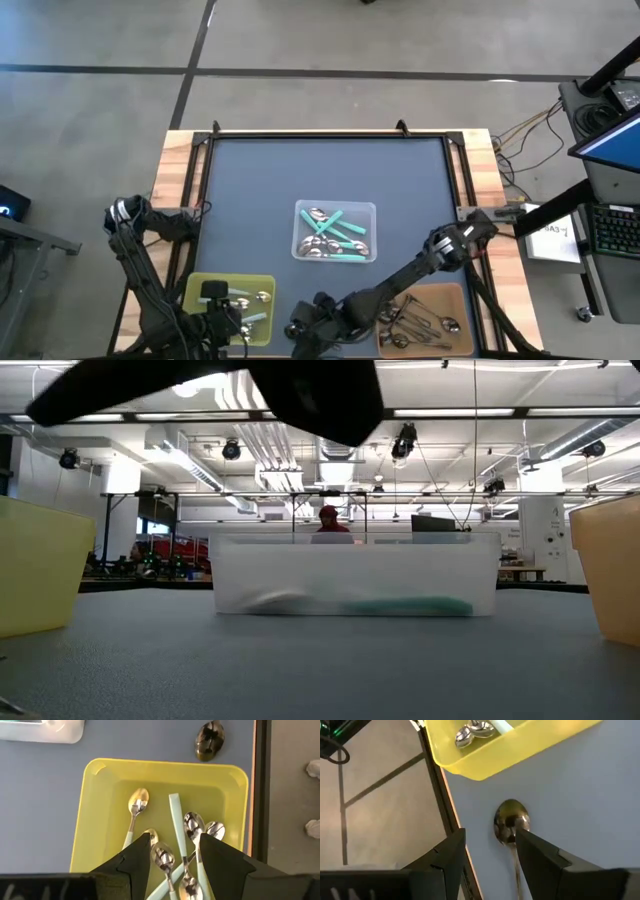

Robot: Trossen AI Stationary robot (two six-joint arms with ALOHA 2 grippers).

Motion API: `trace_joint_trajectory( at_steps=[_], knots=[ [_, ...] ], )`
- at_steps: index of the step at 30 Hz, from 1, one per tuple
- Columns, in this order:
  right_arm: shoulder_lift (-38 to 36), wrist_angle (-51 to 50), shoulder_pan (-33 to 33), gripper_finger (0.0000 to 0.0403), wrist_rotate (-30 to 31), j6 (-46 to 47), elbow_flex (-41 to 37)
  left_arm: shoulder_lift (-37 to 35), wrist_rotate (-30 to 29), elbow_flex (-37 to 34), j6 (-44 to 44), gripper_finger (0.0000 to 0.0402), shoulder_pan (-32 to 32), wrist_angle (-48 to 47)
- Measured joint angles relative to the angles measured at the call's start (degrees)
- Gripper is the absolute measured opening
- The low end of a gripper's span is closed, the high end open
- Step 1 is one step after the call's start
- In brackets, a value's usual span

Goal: Sort silverware by color (type)
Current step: Put the black spoon into the orange bin

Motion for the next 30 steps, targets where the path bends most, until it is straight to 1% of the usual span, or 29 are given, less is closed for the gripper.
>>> trace_joint_trajectory(
  at_steps=[5,9,19,25,30],
  knots=[
    [3.9,-6.56,-0.27,0.0164,-0.59,0.63,5.26,0.0,-0.01,0.0,-0.26,0.0152,-1.69,-1.17],
    [5.98,-7.92,-0.28,0.0164,-2.86,2.28,7.21,0.0,0.02,0.0,-0.35,0.0153,-2.69,-1.43],
    [8.85,-8.33,-0.25,0.0164,-2.93,5.19,7.39,0.0,0.02,-0.04,-0.34,0.0153,-4.18,-3.67],
    [9.1,-9.08,-0.45,0.0164,-2.94,4.18,7.39,0.0,0.02,-0.04,-0.35,0.0153,-4.75,-5.75],
    [9.1,-12.0,-0.93,0.0164,-3.14,2.13,7.39,0.0,-0.07,-0.07,-0.35,0.0152,-4.96,-7.17]
  ],
)
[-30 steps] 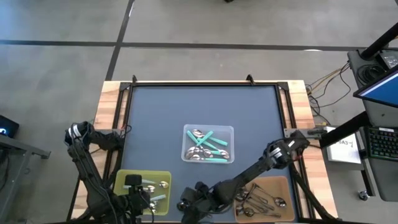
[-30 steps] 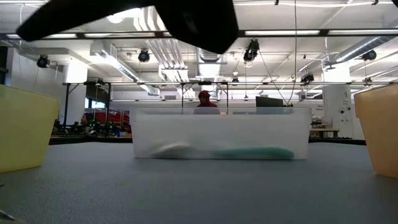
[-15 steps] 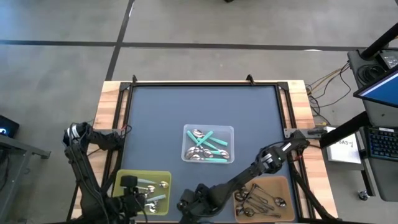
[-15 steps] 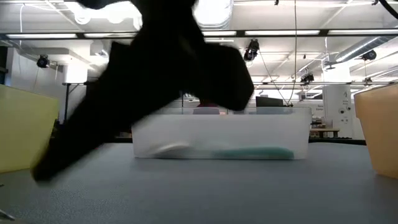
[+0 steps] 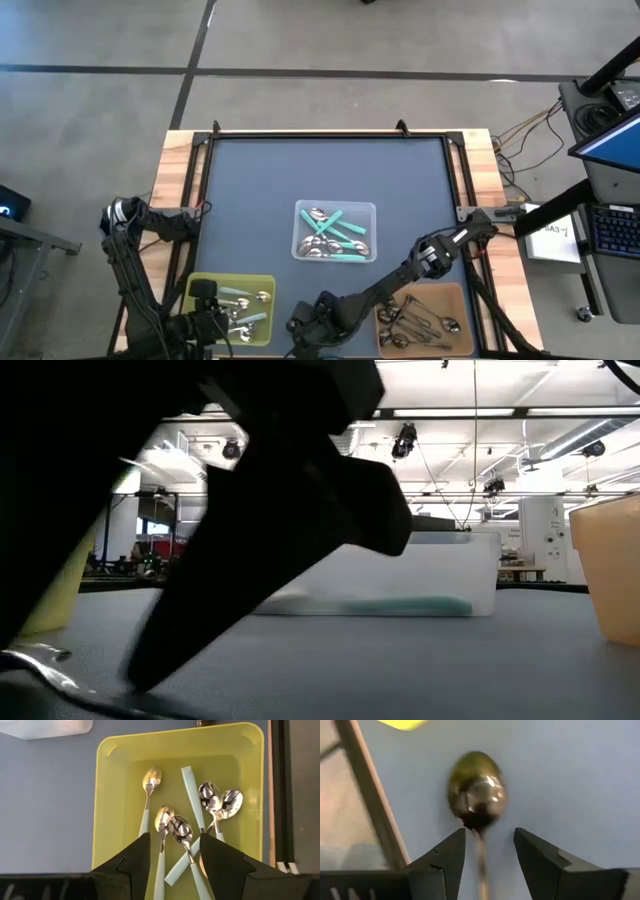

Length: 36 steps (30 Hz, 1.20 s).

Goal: Sort silverware by color (type)
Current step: Put the black spoon into the orange bin

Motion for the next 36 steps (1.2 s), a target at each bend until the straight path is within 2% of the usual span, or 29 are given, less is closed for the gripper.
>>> trace_joint_trajectory(
  at_steps=[5,8,20,28,36],
  knots=[
    [-0.13,-4.25,-0.54,0.0162,-0.06,-1.02,0.02,0.0,-1.37,-0.02,0.02,0.0152,-0.16,-1.07],
    [-0.17,-5.37,-0.88,0.0147,-0.17,-1.1,0.02,0.0,-2.04,-0.02,0.02,0.0152,-0.16,-1.22],
    [-0.22,-7.3,-3.02,0.0017,-0.36,-3.88,-0.06,0.0,-2.89,-0.02,0.02,0.0152,-0.16,-2.21],
    [-3.19,-10.71,-2.87,0.0011,-0.65,-4.79,0.54,0.0,-3.01,-0.02,-0.05,0.0152,-0.16,-2.21],
    [-11.14,-22.4,-1.62,0.001,3.7,-5.67,0.79,0.0,-6.54,-0.04,-2.14,0.0152,-0.14,-2.41]
  ],
)
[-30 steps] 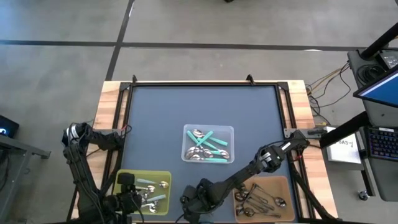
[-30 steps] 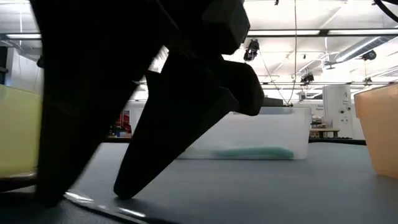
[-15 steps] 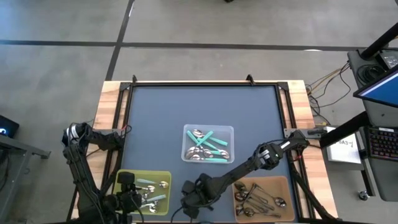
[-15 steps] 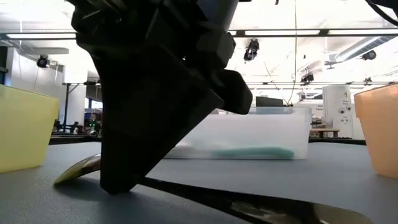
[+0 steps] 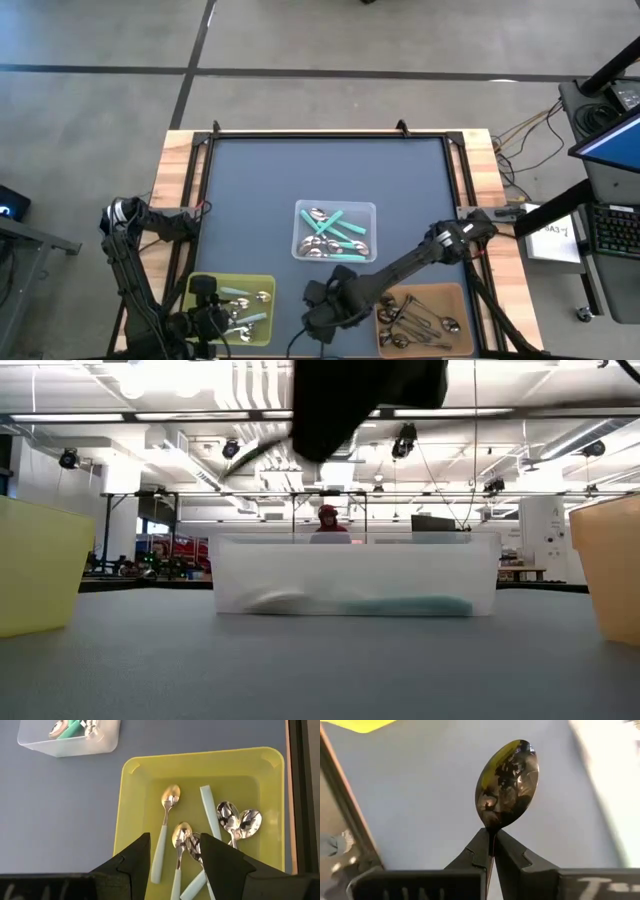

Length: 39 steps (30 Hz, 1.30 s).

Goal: Sort silverware by color (type)
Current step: Put the black spoon into the orange bin

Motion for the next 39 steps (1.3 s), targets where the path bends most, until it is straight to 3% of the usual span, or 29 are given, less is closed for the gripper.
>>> trace_joint_trajectory(
  at_steps=[7,11,15,19,23,31,35,39],
  knots=[
    [-7.02,-10.34,5.2,0.001,4.92,1.78,-0.65,-0.7,-0.47,-0.71,-1.55,0.0152,0.19,-0.28],
    [-9.14,-18.36,9.72,0.0009,8.88,8.63,-2.12,-1.64,-0.9,-1.97,-1.55,0.0152,1.4,-0.48],
    [-13.0,-20.04,14.39,0.0007,11.74,14.94,-7.03,-3.16,-4.02,-3.5,-1.57,0.0152,3.67,-1.0],
    [-16.78,-16.76,18.16,0.0007,11.92,21.27,-15.77,-5.39,-8.06,-5.74,-2.36,0.0152,6.4,-0.92],
    [-21.89,-9.09,20.96,0.0007,11.57,24.47,-27.17,-7.45,-8.46,-7.19,-1.14,0.0152,10.17,-0.98],
    [-32.22,7.5,21.66,0.0008,11.29,27.05,-50.19,-12.73,-15.94,-9.94,0.19,0.0152,19.0,-0.7],
    [-36.9,10.4,21.7,0.0009,11.06,34.45,-58.34,-14.49,-17.34,-10.01,0.82,0.0152,22.98,-0.55],
    [-41.67,13.57,21.66,0.0009,11.15,35.89,-63.73,-15.62,-17.29,-10.03,1.12,0.0152,26.54,-0.52]
  ],
)
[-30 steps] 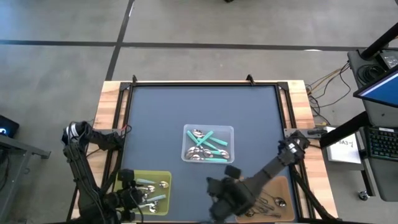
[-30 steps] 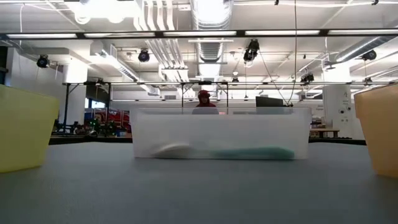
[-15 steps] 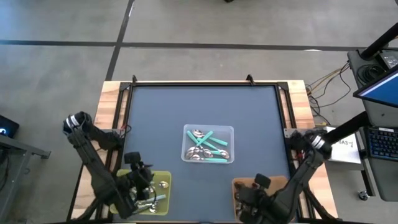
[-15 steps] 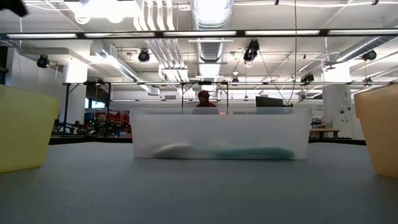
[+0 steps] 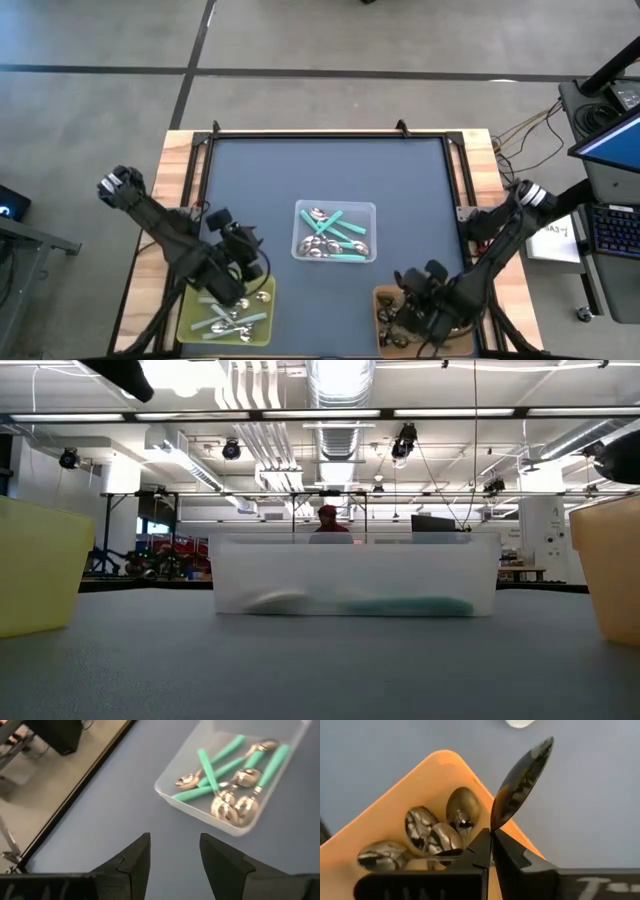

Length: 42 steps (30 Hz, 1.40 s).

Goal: Sort silverware by color (type)
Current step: Put the black spoon into the orange bin, then return to Home Position

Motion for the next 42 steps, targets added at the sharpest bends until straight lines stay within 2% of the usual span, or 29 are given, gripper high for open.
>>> trace_joint_trajectory(
  at_steps=[4,10,13,15,19,24,28,32,37,42],
  knots=[
    [-4.07,5.74,0.03,0.002,-1.72,-2.36,-4.91,-0.78,0.01,-0.02,0.14,0.0152,2.67,0.07],
    [-7.62,18.95,0.04,0.0071,-8.83,-4.5,-11.08,-1.76,0.04,-0.02,1.05,0.0152,4.54,0.15],
    [-7.9,20.12,0.03,0.0098,-13.15,-8.98,-11.63,-2.21,0.04,-0.02,1.07,0.0152,5.05,0.09],
    [-8.13,20.13,0.05,0.0109,-13.16,-11.85,-11.7,-2.41,0.07,-0.02,1.07,0.0152,5.44,0.11],
    [-10.18,19.46,0.03,0.012,-8.64,-15.25,-12.59,-3.28,0.04,-0.02,1.06,0.0152,6.09,0.11],
    [-16.39,17.42,0.03,0.0123,-2.45,-20.47,-16.17,-5.32,0.0,-0.02,1.48,0.0152,6.83,0.09],
    [-23.31,17.15,0.02,0.0123,6.62,-21.79,-21.51,-7.21,-0.29,-0.02,3.6,0.0152,6.85,-0.06],
    [-30.83,17.62,-0.13,0.0123,14.87,-20.13,-28.04,-9.61,-3.03,-0.05,4.35,0.0152,6.83,-1.32],
    [-39.51,28.52,-1.13,0.0123,19.47,-18.12,-37.59,-13.88,-5.91,-1.94,4.38,0.0152,6.84,-2.44],
    [-43.96,43.0,-4.14,0.0123,19.52,-26.51,-45.43,-20.52,-9.02,-7.92,3.05,0.0152,6.94,-2.11]
  ],
)
